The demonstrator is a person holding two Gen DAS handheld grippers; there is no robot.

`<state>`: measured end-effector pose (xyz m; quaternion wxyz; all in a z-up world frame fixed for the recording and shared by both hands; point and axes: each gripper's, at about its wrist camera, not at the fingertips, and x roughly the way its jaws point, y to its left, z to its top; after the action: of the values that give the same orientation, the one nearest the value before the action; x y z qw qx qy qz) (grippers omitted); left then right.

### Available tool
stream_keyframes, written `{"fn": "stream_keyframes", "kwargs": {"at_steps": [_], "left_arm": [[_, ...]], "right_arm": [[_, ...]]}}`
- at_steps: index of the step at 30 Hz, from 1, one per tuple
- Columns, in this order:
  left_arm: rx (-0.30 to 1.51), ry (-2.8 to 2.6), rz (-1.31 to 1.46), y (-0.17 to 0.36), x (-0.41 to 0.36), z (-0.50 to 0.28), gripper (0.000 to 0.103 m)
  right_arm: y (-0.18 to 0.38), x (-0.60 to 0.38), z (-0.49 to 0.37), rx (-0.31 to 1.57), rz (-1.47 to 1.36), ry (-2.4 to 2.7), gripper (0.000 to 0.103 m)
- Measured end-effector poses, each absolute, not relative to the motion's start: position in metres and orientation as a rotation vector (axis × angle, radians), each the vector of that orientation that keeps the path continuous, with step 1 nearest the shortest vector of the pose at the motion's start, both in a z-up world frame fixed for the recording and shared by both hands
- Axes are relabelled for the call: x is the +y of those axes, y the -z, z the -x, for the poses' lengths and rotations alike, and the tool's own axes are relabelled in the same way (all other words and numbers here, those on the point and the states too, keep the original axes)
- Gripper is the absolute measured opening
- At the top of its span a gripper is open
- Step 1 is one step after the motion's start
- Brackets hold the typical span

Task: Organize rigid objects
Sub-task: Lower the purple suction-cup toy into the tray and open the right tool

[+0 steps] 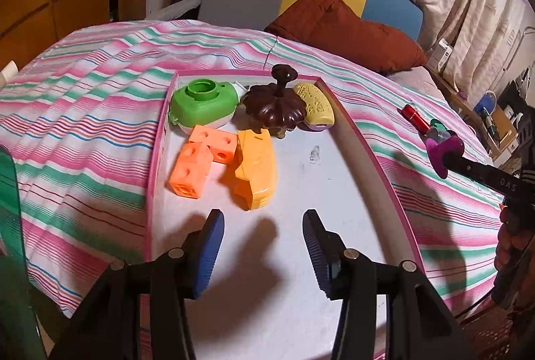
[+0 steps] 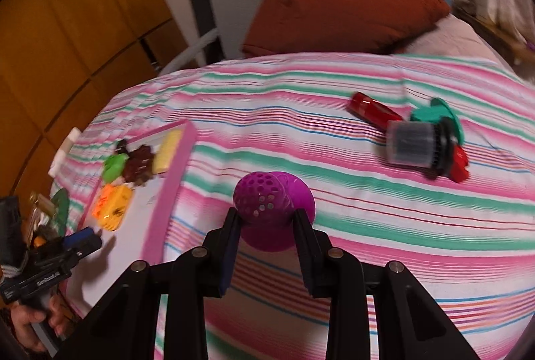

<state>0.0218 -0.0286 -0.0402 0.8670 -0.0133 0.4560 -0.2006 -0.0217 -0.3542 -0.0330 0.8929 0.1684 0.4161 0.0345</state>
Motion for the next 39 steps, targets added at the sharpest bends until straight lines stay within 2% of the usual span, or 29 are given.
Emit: {"fn": "stream_keyframes", "kwargs": {"at_steps": [8, 17, 26, 36, 39], "left_arm": [[0.941, 0.43, -0.004, 0.036, -0.03, -0.014, 0.049], [0.912, 0.425, -0.011, 0.031, -0.02, -0.003, 0.049], [0.898, 0.423, 0.007, 0.028, -0.007, -0.002, 0.049], [0.9, 0.419, 0.028, 0.029, -0.002, -0.002, 0.049], [0.9, 0.423, 0.026, 0.029, -0.003, -0.002, 0.049]], "right_arm": [[0.011, -0.303, 0.022, 0.8, -0.279, -0.171, 0.032], [0.0, -0.239, -0.003, 0.832, -0.232, -0.275, 0.032], [0.018, -0.196, -0.035, 0.912, -0.158, -0.3, 0.032], [0.041, -0.191, -0.058, 1.007, -0.134, -0.228, 0.033], [0.042, -0.194, -0.059, 0.986, -0.162, -0.228, 0.034]]}}
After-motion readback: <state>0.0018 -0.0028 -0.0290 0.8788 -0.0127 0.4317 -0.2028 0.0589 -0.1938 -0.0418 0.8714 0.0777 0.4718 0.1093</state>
